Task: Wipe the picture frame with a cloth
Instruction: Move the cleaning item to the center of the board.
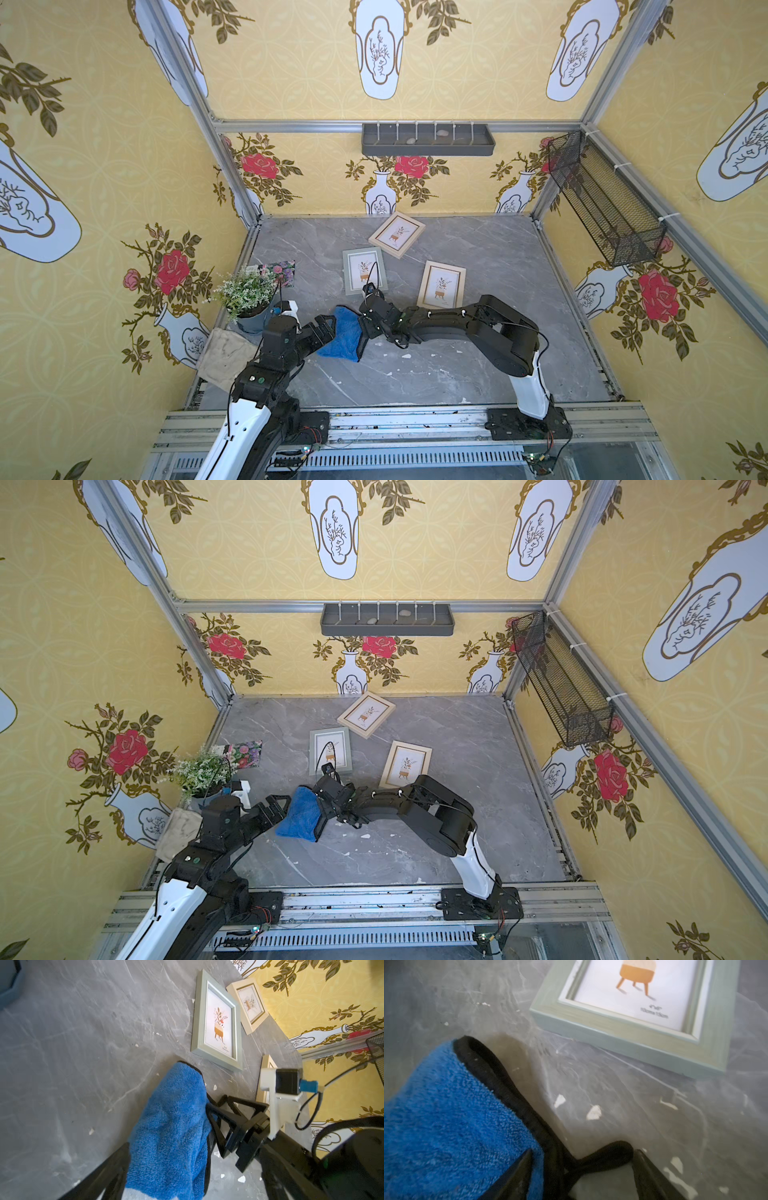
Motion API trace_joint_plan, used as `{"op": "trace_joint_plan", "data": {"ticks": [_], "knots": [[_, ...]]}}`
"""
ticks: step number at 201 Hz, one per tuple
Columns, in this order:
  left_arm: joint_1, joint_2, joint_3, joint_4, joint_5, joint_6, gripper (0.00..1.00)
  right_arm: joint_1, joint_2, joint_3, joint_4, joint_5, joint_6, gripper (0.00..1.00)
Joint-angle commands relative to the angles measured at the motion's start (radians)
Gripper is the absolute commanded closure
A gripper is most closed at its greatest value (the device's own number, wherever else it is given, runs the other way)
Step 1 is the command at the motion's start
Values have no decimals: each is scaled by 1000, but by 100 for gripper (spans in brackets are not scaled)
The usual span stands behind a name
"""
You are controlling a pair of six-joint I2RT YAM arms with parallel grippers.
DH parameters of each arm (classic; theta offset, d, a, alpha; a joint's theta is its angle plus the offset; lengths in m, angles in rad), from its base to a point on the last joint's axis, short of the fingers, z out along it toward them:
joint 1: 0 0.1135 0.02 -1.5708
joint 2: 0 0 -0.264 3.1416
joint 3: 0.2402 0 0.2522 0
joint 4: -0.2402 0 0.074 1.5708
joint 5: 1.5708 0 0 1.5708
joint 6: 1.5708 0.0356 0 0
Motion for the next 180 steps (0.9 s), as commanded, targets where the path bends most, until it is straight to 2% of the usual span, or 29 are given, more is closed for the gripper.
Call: {"op": "trace_joint_plan", "data": {"ticks": [1,40,67,77,99,115,128,143,161,170,180], "knots": [[10,65,24,67,-4,71,2,-1,-30,-67,-279,-33,47,23],[10,339,94,271,-62,172,0,-51,-246,-176,-241,-87,115,14],[10,529,185,320,-152,259,0,-108,-422,-231,-264,-76,142,0],[10,575,209,330,-207,289,0,-151,-492,-257,-276,-77,150,2],[16,631,236,356,-322,370,0,-280,-647,-329,-285,-52,154,2],[21,633,203,461,-373,451,0,-411,-746,-388,-280,-11,137,3],[64,639,219,463,-349,461,0,-543,-809,-443,-242,4,106,3],[73,640,203,538,-391,547,0,-680,-869,-517,-151,45,56,3],[91,650,180,636,-436,619,0,-803,-890,-585,-23,157,-50,3],[115,655,179,650,-416,628,0,-856,-864,-597,25,216,-94,2],[126,660,161,691,-423,650,0,-940,-812,-594,61,228,-109,3]]}}
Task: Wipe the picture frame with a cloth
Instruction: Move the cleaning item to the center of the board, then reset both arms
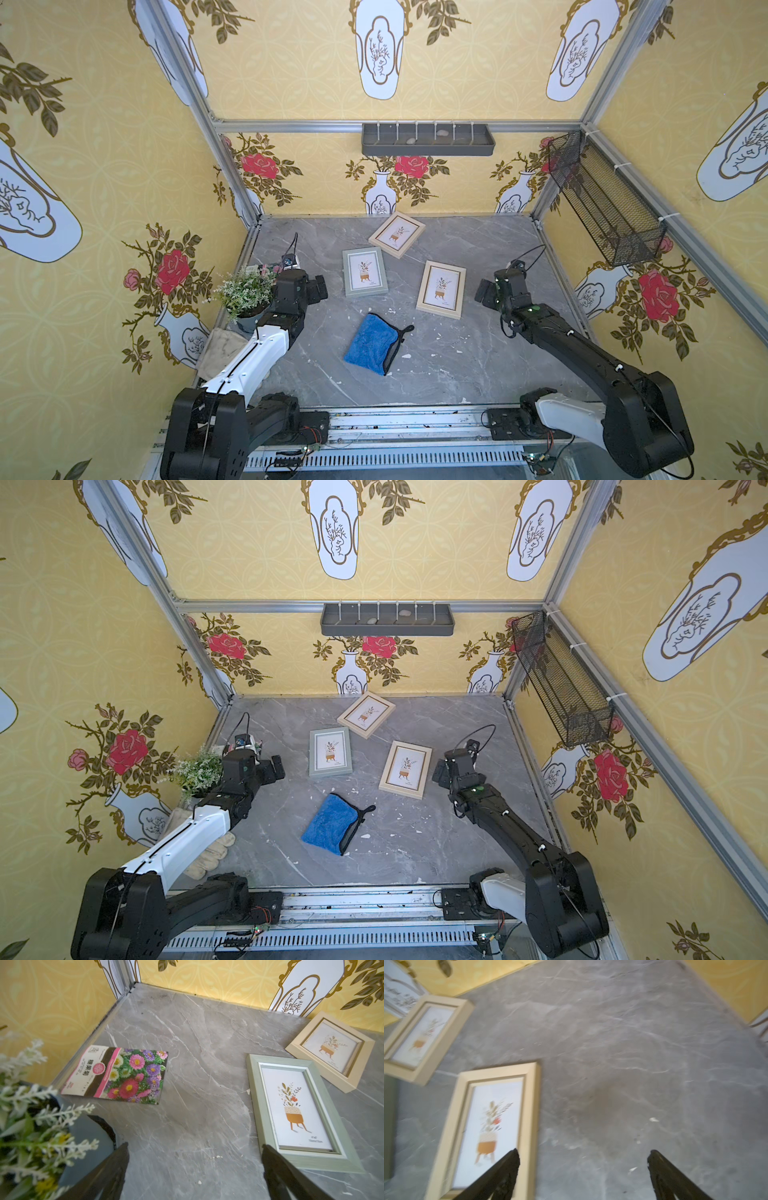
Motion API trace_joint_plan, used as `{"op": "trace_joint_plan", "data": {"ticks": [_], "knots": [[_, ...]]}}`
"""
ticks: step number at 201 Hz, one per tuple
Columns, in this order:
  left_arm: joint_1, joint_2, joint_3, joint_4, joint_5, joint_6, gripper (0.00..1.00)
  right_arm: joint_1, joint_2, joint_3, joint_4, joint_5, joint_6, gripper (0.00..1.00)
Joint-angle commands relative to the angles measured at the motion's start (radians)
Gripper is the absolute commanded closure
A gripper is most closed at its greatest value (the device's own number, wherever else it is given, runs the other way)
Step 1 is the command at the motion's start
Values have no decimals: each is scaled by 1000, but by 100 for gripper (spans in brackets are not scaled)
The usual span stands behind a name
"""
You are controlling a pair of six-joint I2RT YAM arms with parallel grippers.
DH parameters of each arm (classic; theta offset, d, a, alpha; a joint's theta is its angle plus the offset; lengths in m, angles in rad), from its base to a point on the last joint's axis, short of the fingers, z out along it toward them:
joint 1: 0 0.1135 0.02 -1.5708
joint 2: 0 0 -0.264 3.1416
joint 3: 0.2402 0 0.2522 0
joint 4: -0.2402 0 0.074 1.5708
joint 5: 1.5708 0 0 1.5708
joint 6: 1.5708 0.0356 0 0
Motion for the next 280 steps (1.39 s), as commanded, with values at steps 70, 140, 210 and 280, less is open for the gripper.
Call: {"op": "trace_joint_plan", "data": {"ticks": [70,140,210,280], "knots": [[82,92,-260,559,25,283,0,-199,344,-84,626,148,-346,3],[76,158,-399,844,129,341,0,-337,200,-390,1034,-169,-340,3],[74,188,-410,898,127,349,0,-353,241,-445,1161,-217,-355,2],[70,181,-416,899,130,352,0,-367,259,-429,1152,-273,-358,3]]}}
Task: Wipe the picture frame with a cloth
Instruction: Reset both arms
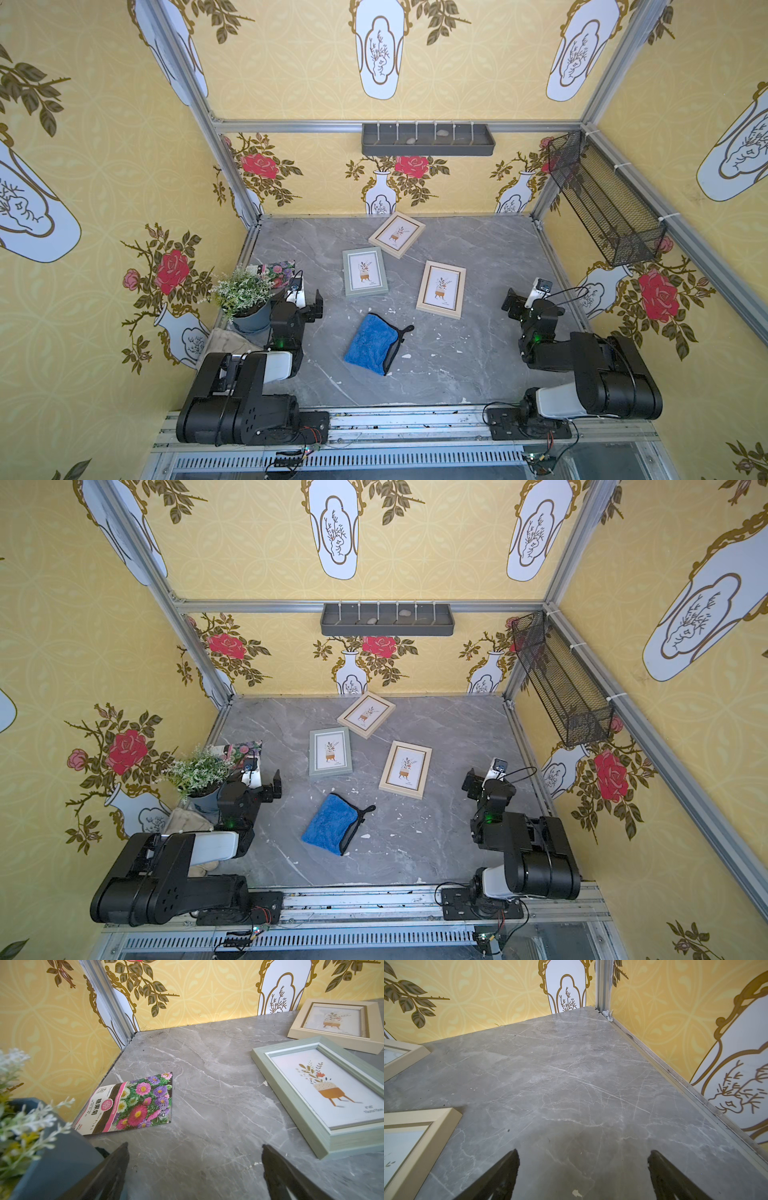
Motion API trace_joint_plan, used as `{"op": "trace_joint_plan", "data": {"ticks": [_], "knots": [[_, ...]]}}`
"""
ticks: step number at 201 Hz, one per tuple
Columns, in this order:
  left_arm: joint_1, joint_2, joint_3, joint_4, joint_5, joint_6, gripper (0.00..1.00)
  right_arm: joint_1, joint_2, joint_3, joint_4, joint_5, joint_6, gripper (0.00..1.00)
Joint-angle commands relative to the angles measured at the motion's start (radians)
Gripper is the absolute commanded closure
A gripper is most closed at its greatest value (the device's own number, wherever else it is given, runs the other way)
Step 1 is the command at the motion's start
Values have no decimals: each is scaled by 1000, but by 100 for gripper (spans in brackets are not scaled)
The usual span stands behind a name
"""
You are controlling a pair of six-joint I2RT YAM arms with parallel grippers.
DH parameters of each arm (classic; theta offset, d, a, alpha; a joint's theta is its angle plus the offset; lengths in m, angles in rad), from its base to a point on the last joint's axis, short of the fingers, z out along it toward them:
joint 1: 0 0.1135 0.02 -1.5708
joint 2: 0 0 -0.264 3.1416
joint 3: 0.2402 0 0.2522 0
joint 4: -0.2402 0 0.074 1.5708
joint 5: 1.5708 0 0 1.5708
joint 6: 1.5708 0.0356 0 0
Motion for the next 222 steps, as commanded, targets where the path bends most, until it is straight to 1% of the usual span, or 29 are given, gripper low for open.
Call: {"op": "trace_joint_plan", "data": {"ticks": [1,36,53,63,84,98,113,129,138,152,177,222], "knots": [[-1,-2,-7,30,12,14,0,-14,9,12,29,-53,-4,2],[-1,-5,-8,28,14,16,0,-18,-2,6,29,-55,-3,3],[-1,-7,-9,30,14,18,0,-1,-10,-3,38,-12,-8,3],[-2,-12,-13,30,20,18,0,1,-9,-5,43,-8,-9,3],[-6,-72,-46,29,73,3,0,10,-25,-17,57,5,-14,3],[-6,-137,-58,-25,81,-9,0,15,-70,-56,86,-46,-38,3],[-6,-69,-35,2,61,1,0,13,-65,-56,92,-52,-40,3],[-6,-5,-24,60,49,20,0,12,-11,-26,86,-26,-29,2],[-7,-5,-29,73,44,20,0,9,10,-17,100,-25,-24,2],[-7,-13,-21,42,36,17,0,-1,-11,-10,53,-19,-4,2],[-7,-3,-7,28,8,17,0,-11,-11,-12,55,1,11,3],[-5,-8,-9,28,11,16,0,-10,-8,-5,43,11,13,3]]}}
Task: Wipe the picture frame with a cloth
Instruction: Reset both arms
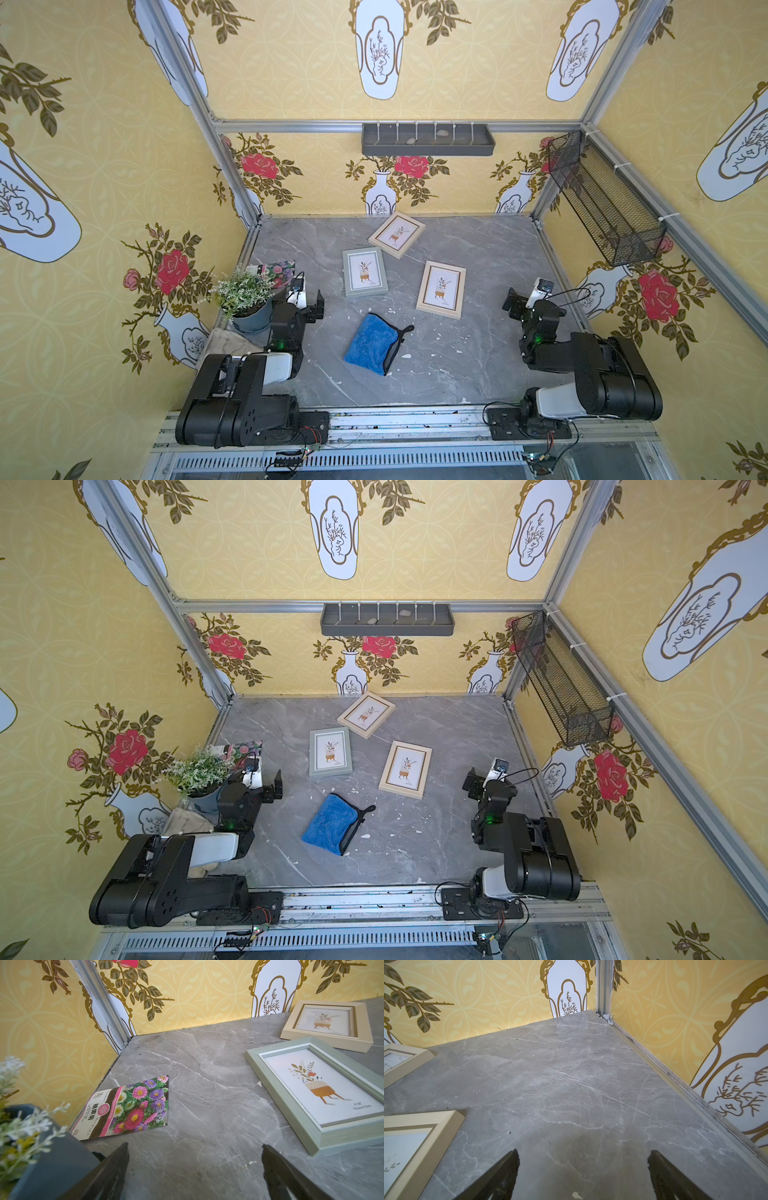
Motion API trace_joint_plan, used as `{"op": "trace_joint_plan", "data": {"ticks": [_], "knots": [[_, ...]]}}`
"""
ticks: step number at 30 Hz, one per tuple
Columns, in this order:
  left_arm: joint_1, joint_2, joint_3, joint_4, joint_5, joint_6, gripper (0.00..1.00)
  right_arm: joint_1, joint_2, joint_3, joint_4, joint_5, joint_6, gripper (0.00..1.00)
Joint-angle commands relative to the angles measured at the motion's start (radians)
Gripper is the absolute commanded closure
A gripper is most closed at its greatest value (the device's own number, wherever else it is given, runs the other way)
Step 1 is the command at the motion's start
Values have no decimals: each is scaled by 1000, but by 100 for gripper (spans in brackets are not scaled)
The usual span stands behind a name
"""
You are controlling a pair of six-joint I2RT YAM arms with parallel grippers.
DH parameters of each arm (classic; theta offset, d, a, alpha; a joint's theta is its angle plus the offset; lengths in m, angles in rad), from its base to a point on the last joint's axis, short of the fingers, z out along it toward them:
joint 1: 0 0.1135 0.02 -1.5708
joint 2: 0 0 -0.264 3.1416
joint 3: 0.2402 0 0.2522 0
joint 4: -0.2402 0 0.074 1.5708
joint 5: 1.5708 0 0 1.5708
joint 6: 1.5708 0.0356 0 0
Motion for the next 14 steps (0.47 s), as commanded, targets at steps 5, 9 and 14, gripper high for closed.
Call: {"op": "trace_joint_plan", "data": {"ticks": [5,9,14], "knots": [[0,-2,-2,13,-3,3,0,5,4,11,13,26,9,2],[0,-2,-1,9,-1,4,0,5,11,17,7,28,11,3],[0,-6,-1,7,-1,3,0,6,-1,6,18,30,11,2]]}}
